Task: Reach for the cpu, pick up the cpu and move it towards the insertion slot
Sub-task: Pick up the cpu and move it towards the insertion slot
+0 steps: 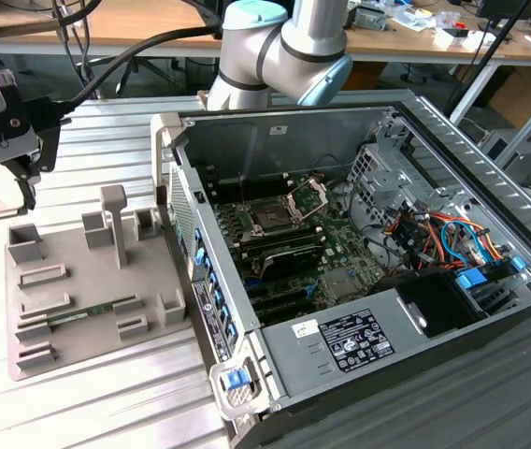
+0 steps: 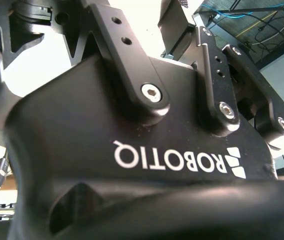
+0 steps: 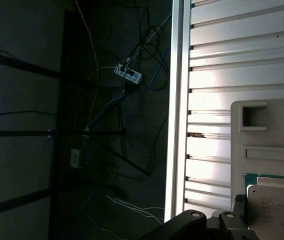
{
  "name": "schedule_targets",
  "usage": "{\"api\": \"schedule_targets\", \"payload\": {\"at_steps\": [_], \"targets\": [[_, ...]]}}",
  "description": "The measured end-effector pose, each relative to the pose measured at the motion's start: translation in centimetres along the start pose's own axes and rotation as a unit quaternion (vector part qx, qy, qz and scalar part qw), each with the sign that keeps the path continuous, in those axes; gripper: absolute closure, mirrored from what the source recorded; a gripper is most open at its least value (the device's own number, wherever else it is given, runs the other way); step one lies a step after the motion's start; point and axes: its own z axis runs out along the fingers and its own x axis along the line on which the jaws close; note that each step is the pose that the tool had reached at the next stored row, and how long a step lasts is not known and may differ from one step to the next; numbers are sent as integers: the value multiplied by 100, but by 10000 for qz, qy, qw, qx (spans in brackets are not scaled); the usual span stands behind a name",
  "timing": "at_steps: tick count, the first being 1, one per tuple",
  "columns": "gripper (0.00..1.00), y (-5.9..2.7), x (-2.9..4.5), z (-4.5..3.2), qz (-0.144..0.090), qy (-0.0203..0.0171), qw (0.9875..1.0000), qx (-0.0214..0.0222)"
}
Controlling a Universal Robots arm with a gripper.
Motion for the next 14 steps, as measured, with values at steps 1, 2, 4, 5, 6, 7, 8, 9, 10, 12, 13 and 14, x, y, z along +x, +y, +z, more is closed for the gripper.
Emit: {"api": "schedule_targets", "payload": {"at_steps": [1,2,4,5,6,7,8,9,10,12,13,14], "targets": [[45,0,0,-1,0,0,10000,0],[45,0,0,-3,0,0,10000,0],[45,0,0,-8,0,0,10000,0],[45,0,0,-10,0,0,10000,0],[45,0,0,-13,0,0,10000,0],[45,1,0,-17,0,0,10000,0],[45,1,0,-20,0,0,10000,0],[45,1,0,-24,0,0,10000,0],[45,1,0,-28,0,0,10000,0],[45,1,0,-35,0,0,10000,0],[45,1,0,-37,0,0,10000,0],[45,1,0,-39,0,0,10000,0]]}}
